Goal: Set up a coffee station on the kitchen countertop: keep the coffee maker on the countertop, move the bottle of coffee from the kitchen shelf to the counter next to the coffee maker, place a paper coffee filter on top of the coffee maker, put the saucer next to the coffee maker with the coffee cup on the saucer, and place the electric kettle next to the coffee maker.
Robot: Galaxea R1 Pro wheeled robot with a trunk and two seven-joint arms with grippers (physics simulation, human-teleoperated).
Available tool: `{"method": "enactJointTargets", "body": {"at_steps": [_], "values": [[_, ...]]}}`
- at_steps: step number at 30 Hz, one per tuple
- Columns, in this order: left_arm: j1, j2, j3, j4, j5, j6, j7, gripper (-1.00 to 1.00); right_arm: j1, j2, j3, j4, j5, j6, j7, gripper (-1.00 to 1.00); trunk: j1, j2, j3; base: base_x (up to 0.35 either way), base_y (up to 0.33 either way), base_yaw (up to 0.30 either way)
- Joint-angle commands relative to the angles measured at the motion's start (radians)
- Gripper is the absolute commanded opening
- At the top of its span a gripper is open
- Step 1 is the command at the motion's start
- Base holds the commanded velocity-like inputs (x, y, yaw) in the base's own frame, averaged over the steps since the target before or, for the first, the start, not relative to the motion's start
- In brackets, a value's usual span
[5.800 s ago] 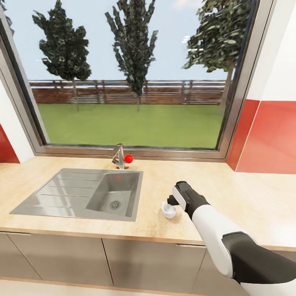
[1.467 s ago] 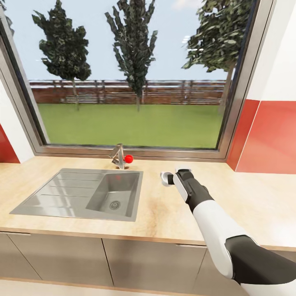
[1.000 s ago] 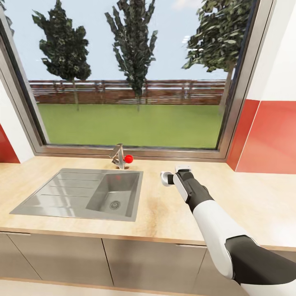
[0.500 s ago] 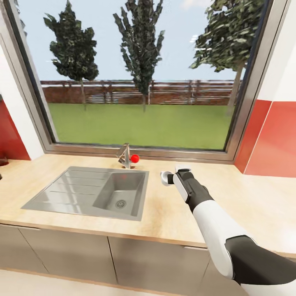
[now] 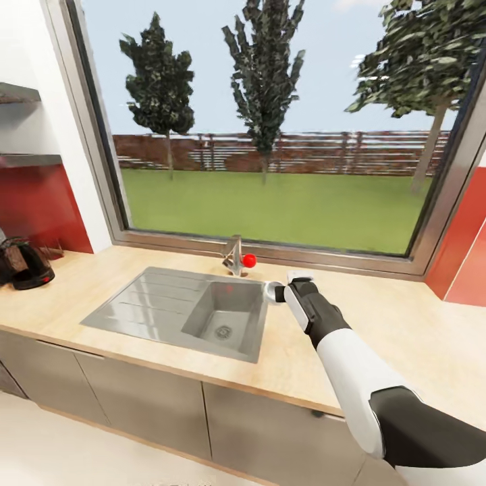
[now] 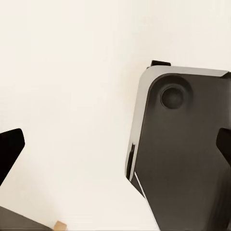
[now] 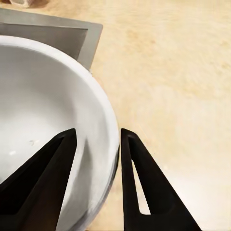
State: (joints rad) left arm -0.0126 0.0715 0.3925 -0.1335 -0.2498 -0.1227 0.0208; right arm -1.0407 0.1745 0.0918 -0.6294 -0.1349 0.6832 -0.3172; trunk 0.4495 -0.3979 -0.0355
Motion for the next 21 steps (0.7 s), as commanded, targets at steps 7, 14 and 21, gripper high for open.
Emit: {"method": "enactJointTargets", "body": {"at_steps": [7,14,21], "values": [[-0.001,-0.001,0.008,0.002,-0.010,-0.005,0.002,1.00,-0.001,0.000,0.002,0.000,-0.011,0.002,-0.008,-1.00,0.001,-0.002,-0.002,-0.173,0.117,0.278],[-0.002,-0.001,0.008,0.002,-0.009,-0.005,0.002,1.00,-0.001,0.000,0.002,0.002,-0.011,0.002,-0.008,-1.00,0.001,-0.002,-0.002,-0.269,0.200,0.278],[-0.003,-0.001,0.008,0.002,-0.009,-0.005,0.002,1.00,-0.001,0.000,0.002,0.002,-0.011,0.002,-0.008,-1.00,0.001,-0.002,-0.002,-0.165,0.260,0.278]]}}
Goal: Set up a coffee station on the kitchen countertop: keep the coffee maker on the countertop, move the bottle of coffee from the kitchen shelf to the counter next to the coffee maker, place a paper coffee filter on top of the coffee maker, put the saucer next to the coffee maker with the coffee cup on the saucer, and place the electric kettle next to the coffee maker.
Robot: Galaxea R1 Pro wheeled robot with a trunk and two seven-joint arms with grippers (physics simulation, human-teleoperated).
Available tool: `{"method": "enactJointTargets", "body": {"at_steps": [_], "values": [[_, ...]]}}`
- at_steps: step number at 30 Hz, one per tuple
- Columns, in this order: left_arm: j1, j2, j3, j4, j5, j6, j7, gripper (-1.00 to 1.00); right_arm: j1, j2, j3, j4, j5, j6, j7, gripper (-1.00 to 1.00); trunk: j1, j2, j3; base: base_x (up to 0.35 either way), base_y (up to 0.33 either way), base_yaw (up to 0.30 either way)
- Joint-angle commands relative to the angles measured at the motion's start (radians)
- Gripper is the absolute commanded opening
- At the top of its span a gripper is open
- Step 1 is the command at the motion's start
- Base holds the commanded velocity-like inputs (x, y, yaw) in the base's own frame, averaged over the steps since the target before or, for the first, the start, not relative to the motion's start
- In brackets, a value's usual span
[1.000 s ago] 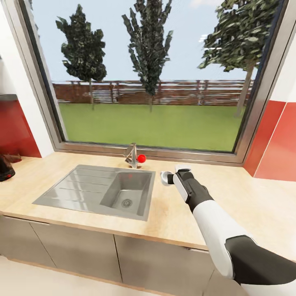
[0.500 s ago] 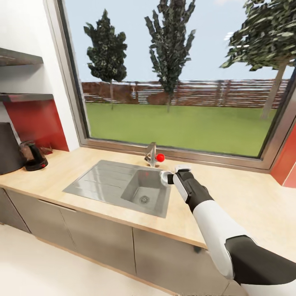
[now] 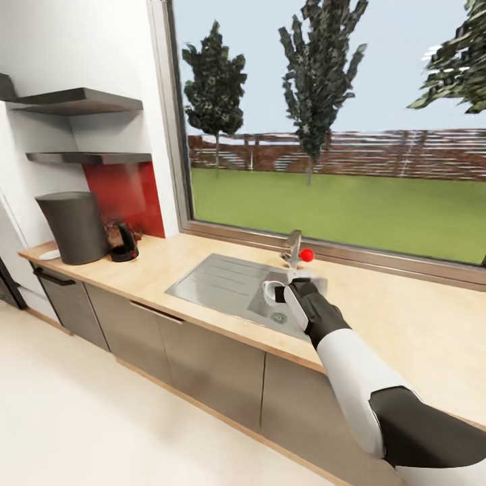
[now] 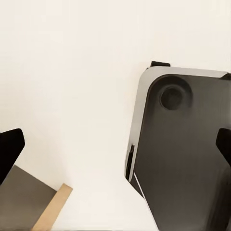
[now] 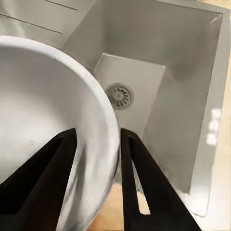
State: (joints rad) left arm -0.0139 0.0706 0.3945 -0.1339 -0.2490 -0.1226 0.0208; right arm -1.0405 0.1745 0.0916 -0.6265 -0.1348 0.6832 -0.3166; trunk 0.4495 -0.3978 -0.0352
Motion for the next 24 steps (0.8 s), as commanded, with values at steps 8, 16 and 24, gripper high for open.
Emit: {"method": "enactJointTargets", "body": {"at_steps": [8,16,24], "values": [[-0.001,-0.001,0.006,0.002,-0.010,-0.005,0.002,1.00,-0.001,0.000,0.003,-0.001,-0.011,0.003,-0.009,-1.00,0.001,-0.002,-0.002,-0.015,0.281,0.278],[-0.001,0.000,0.006,0.002,-0.010,-0.005,0.002,1.00,-0.001,0.000,0.003,0.000,-0.011,0.003,-0.009,-1.00,0.001,-0.002,-0.002,-0.001,0.068,0.278],[-0.001,-0.001,0.006,0.002,-0.010,-0.005,0.002,1.00,-0.001,0.000,0.002,0.001,-0.011,0.002,-0.009,-1.00,0.001,-0.002,-0.002,0.000,0.003,0.278]]}}
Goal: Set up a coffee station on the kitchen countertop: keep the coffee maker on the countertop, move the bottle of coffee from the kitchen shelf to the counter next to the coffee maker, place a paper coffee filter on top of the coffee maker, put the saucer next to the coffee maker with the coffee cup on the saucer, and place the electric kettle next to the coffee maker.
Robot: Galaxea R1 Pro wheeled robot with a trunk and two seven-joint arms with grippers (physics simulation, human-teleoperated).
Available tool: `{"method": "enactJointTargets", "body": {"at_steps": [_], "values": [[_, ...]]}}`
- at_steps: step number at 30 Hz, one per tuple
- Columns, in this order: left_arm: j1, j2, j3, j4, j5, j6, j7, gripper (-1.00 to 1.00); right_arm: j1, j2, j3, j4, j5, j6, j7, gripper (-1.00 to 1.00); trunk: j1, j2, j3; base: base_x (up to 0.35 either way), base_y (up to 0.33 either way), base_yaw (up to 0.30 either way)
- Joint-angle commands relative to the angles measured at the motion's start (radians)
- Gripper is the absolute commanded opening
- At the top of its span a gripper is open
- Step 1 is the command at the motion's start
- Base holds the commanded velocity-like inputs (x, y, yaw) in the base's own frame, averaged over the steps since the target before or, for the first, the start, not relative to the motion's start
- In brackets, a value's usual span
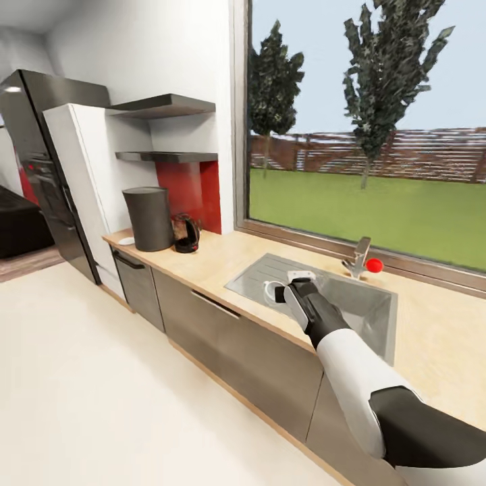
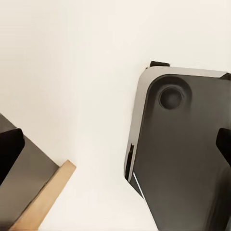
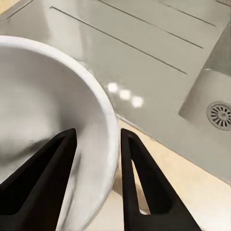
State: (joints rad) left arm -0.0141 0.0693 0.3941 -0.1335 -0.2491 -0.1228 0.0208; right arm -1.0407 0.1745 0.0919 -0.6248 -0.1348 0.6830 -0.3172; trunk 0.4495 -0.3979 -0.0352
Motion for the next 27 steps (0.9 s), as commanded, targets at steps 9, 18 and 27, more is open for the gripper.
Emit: {"method": "enactJointTargets", "body": {"at_steps": [9,18,27], "values": [[-0.001,0.000,0.006,0.002,-0.010,-0.005,0.002,1.00,-0.001,0.000,0.002,-0.001,-0.011,0.003,-0.008,-1.00,0.001,-0.002,-0.002,0.000,0.000,0.278],[-0.001,0.000,0.008,0.002,-0.010,-0.005,0.002,1.00,-0.001,0.000,0.003,-0.001,-0.011,0.003,-0.008,-1.00,0.001,-0.002,-0.002,0.000,0.000,0.278],[-0.001,0.000,0.008,0.002,-0.010,-0.005,0.002,1.00,-0.001,0.000,0.002,-0.001,-0.011,0.003,-0.008,-1.00,0.001,-0.002,-0.002,0.000,0.000,0.278]]}}
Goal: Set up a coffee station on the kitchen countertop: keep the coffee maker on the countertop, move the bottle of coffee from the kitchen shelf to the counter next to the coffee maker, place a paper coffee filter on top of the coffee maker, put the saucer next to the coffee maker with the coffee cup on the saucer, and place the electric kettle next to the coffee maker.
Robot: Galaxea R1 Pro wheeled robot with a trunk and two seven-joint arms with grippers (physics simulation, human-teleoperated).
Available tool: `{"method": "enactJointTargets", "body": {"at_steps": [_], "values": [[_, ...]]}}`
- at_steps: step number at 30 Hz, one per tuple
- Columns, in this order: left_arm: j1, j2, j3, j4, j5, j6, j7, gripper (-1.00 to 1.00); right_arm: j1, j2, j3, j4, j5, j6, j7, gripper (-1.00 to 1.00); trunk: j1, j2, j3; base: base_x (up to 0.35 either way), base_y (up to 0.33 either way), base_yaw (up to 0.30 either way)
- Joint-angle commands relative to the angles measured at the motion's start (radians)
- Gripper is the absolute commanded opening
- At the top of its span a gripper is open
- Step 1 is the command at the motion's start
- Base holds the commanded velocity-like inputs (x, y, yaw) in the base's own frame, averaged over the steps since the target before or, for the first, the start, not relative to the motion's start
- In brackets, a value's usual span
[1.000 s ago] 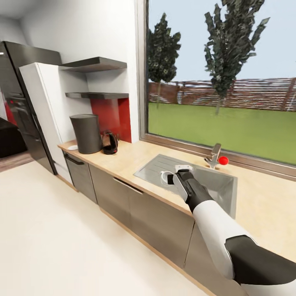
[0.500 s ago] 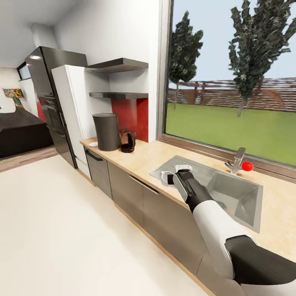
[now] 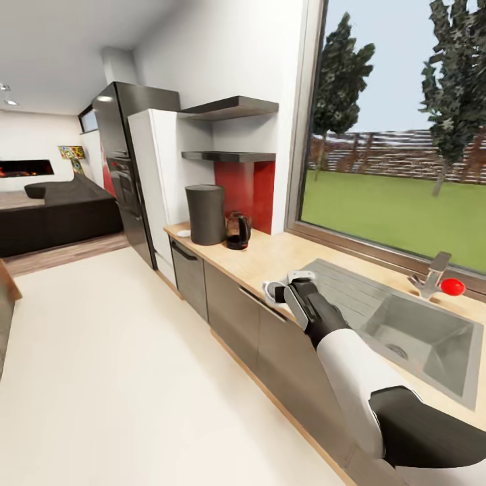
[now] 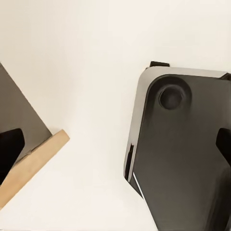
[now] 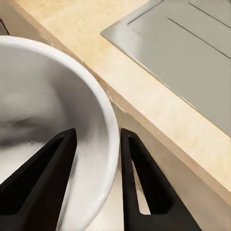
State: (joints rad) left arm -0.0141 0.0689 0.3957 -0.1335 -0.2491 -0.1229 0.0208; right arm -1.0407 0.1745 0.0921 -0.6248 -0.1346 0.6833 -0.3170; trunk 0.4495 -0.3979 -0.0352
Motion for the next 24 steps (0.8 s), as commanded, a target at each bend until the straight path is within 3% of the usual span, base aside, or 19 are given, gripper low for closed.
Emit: {"method": "enactJointTargets", "body": {"at_steps": [1,7,24], "values": [[-0.001,0.000,0.006,0.002,-0.010,-0.005,0.002,1.00,-0.001,0.000,0.002,-0.001,-0.011,0.002,-0.008,-1.00,0.001,-0.002,-0.002,0.000,0.000,0.278],[-0.001,0.000,0.006,0.002,-0.010,-0.005,0.002,1.00,-0.001,0.000,0.003,-0.001,-0.011,0.002,-0.008,-1.00,0.001,-0.002,-0.002,0.058,0.024,0.278],[-0.001,-0.001,0.006,0.002,-0.010,-0.005,0.002,1.00,-0.001,0.000,0.002,-0.001,-0.011,0.002,-0.008,-1.00,0.001,-0.002,-0.002,0.260,0.197,0.278]]}}
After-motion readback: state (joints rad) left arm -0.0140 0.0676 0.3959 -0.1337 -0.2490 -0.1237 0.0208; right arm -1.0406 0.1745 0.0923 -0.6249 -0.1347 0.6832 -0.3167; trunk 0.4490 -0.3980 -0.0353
